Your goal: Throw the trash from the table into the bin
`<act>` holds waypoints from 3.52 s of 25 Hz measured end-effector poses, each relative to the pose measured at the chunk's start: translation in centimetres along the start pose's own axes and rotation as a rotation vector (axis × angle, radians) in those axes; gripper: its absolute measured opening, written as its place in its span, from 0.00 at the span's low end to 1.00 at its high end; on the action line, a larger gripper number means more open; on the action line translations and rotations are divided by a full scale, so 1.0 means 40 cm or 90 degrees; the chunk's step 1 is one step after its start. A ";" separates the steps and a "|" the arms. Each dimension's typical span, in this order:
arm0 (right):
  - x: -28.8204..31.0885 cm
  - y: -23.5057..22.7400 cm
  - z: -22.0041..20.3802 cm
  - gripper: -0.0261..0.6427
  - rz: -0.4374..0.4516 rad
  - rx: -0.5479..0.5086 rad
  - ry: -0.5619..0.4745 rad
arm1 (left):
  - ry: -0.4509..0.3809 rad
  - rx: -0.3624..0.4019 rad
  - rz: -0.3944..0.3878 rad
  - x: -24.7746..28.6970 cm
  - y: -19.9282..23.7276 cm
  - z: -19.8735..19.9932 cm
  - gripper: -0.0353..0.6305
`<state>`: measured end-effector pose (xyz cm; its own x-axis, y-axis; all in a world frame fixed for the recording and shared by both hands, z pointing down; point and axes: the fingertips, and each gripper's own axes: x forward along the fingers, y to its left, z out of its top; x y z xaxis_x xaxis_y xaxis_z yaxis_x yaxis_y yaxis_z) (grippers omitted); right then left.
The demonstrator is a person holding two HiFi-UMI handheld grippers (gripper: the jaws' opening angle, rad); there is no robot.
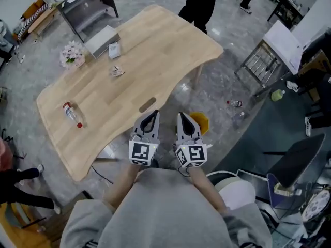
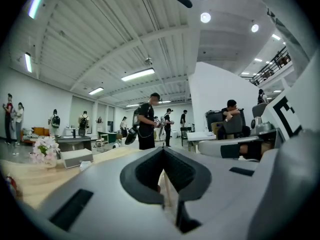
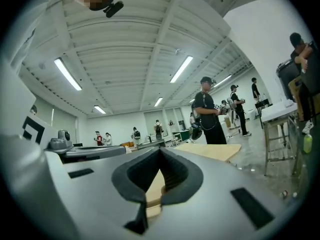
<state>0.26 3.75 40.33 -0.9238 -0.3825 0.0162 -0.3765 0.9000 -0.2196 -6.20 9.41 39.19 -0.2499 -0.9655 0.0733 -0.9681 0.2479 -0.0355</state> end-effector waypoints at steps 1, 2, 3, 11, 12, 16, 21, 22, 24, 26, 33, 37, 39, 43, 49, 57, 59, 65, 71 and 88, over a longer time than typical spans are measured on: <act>0.021 0.026 -0.007 0.04 0.012 -0.002 0.004 | 0.002 -0.004 0.013 -0.013 0.031 -0.005 0.06; 0.042 0.051 -0.013 0.04 0.023 -0.004 0.008 | 0.003 -0.008 0.026 -0.025 0.062 -0.010 0.06; 0.063 0.074 -0.018 0.04 0.034 -0.006 0.012 | 0.005 -0.011 0.037 -0.036 0.092 -0.017 0.06; 0.212 0.231 -0.056 0.04 0.085 -0.022 0.031 | 0.007 -0.031 0.107 -0.098 0.313 -0.048 0.06; 0.229 0.248 -0.061 0.04 0.090 -0.024 0.034 | 0.008 -0.035 0.116 -0.106 0.338 -0.052 0.06; 0.295 0.311 -0.078 0.04 0.110 -0.037 0.044 | 0.009 -0.049 0.146 -0.132 0.434 -0.067 0.06; 0.359 0.368 -0.086 0.04 0.127 -0.050 0.045 | 0.009 -0.061 0.162 -0.156 0.504 -0.093 0.06; 0.369 0.377 -0.088 0.04 0.129 -0.052 0.046 | 0.010 -0.063 0.165 -0.156 0.514 -0.098 0.06; 0.387 0.390 -0.094 0.04 0.134 -0.053 0.048 | 0.012 -0.067 0.169 -0.155 0.534 -0.107 0.06; 0.403 0.397 -0.101 0.04 0.140 -0.055 0.052 | 0.014 -0.071 0.174 -0.151 0.549 -0.114 0.06; 0.483 0.379 -0.125 0.04 0.160 -0.050 0.073 | 0.035 -0.084 0.194 -0.097 0.596 -0.149 0.06; 0.567 0.352 -0.139 0.04 0.179 -0.045 0.087 | 0.045 -0.089 0.213 -0.030 0.640 -0.155 0.06; 0.616 0.335 -0.143 0.04 0.191 -0.041 0.093 | 0.053 -0.089 0.224 0.006 0.666 -0.162 0.06; 0.705 0.307 -0.152 0.04 0.222 -0.032 0.105 | 0.069 -0.091 0.256 0.076 0.717 -0.184 0.06; 0.802 0.286 -0.196 0.04 0.266 -0.004 0.137 | 0.112 -0.091 0.301 0.132 0.774 -0.226 0.06; 0.890 0.321 -0.289 0.04 0.295 0.008 0.172 | 0.158 -0.081 0.299 0.178 0.842 -0.293 0.06; 0.906 0.329 -0.309 0.04 0.293 0.008 0.177 | 0.163 -0.079 0.287 0.190 0.855 -0.309 0.06; 0.950 0.343 -0.353 0.04 0.271 0.011 0.182 | 0.173 -0.082 0.260 0.209 0.893 -0.356 0.06; 0.984 0.345 -0.407 0.04 0.256 0.009 0.197 | 0.188 -0.102 0.251 0.231 0.933 -0.417 0.06; 1.046 0.292 -0.479 0.04 0.225 0.031 0.214 | 0.338 -0.166 0.261 0.347 0.993 -0.606 0.29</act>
<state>-44.14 2.26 57.12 -0.9686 0.0408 0.2452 -0.0393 0.9489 -0.3132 -48.52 7.77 62.97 -0.5040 -0.6378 0.5824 -0.7507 0.6570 0.0698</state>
